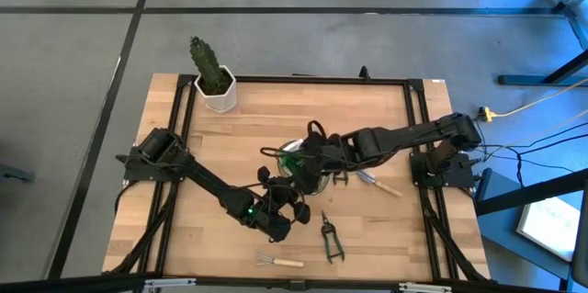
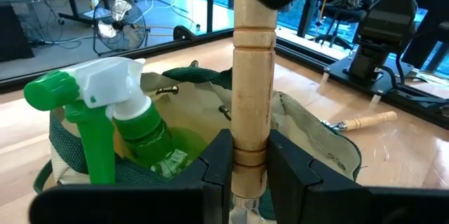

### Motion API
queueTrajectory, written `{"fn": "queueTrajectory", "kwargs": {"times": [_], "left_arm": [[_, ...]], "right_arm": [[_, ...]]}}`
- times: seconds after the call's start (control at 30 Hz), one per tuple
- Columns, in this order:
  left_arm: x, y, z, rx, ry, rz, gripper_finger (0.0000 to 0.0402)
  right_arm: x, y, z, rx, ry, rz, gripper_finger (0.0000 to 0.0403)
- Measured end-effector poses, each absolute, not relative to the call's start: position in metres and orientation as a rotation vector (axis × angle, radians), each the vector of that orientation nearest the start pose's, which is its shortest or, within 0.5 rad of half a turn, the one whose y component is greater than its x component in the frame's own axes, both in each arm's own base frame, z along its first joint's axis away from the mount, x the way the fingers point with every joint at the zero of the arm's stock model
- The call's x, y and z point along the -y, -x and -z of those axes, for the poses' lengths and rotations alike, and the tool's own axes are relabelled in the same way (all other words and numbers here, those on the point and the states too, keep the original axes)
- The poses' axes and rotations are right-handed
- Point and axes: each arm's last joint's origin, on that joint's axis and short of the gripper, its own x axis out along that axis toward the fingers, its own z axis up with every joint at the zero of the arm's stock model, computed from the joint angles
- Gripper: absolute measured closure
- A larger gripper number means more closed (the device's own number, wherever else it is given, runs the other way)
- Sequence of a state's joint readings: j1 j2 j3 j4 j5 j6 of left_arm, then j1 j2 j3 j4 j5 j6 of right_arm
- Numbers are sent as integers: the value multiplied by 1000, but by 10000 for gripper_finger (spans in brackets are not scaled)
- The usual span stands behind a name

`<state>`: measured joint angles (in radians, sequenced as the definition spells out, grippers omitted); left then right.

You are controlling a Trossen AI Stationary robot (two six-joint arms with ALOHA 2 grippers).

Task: Pick & Place Garden tools in Gardening bag
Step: Put the left trowel into the gardening bag

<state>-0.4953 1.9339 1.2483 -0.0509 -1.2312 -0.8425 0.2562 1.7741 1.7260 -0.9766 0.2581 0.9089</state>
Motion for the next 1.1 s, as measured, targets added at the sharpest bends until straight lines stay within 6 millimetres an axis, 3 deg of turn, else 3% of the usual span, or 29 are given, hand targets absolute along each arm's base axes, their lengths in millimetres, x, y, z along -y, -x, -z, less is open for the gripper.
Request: {"fn": "queueTrajectory", "kwargs": {"times": [0.4,1.1], "left_arm": [[166,-364,-190,-158,220,-830,349],[166,-364,-190,-165,206,-825,349]], "right_arm": [[-86,-358,-327,-932,-574,457,222],[-86,-367,-318,-930,-600,457,224]]}}
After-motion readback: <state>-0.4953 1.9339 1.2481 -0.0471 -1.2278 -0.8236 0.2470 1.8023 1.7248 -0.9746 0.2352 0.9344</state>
